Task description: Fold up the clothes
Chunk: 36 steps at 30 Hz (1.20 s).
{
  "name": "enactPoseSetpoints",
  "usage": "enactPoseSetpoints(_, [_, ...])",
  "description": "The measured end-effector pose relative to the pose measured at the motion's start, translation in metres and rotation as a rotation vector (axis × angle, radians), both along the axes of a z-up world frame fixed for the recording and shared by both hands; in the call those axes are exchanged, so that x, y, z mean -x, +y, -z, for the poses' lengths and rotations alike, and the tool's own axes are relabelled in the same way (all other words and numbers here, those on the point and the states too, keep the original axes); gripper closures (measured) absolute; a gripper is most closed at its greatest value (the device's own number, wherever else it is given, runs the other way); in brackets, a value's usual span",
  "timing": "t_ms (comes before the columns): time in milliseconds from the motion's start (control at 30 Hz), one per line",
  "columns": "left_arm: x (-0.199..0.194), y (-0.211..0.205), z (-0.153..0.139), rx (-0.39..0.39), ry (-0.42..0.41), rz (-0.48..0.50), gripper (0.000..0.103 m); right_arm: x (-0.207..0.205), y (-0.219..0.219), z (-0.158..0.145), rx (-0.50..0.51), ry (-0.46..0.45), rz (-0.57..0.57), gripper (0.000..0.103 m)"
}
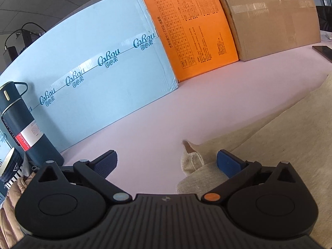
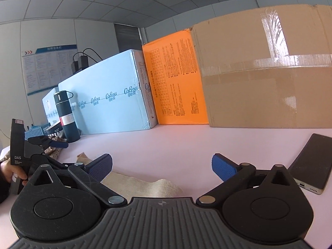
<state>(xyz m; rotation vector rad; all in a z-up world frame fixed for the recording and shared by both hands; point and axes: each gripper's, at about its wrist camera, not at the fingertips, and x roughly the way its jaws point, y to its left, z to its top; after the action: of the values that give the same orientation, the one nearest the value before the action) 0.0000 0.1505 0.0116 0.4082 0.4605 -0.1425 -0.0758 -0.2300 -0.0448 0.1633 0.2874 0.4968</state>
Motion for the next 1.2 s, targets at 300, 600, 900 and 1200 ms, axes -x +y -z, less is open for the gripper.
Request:
enactPoseSetpoints(300, [0.003,0.010,-0.002,0.031,0.029,-0.042,0.000,-0.013,-0.011,0.008,-0.055,0.096,0.023,0.000])
enactPoseSetpoints(600, [-0.006,0.030,-0.002,0.134,0.098,-0.098,0.000,-0.016,-0.018,0.012,-0.093,0.129,0.040,0.000])
enactPoseSetpoints(900, [-0.013,0.060,-0.001,0.362,0.215,-0.113,0.000,-0.011,-0.028,0.014,-0.165,0.112,0.034,0.000])
enactPoseSetpoints(1200, [-0.009,0.067,-0.004,0.511,0.214,-0.058,0.000,-0.012,-0.048,0.024,-0.410,0.180,-0.023,0.000])
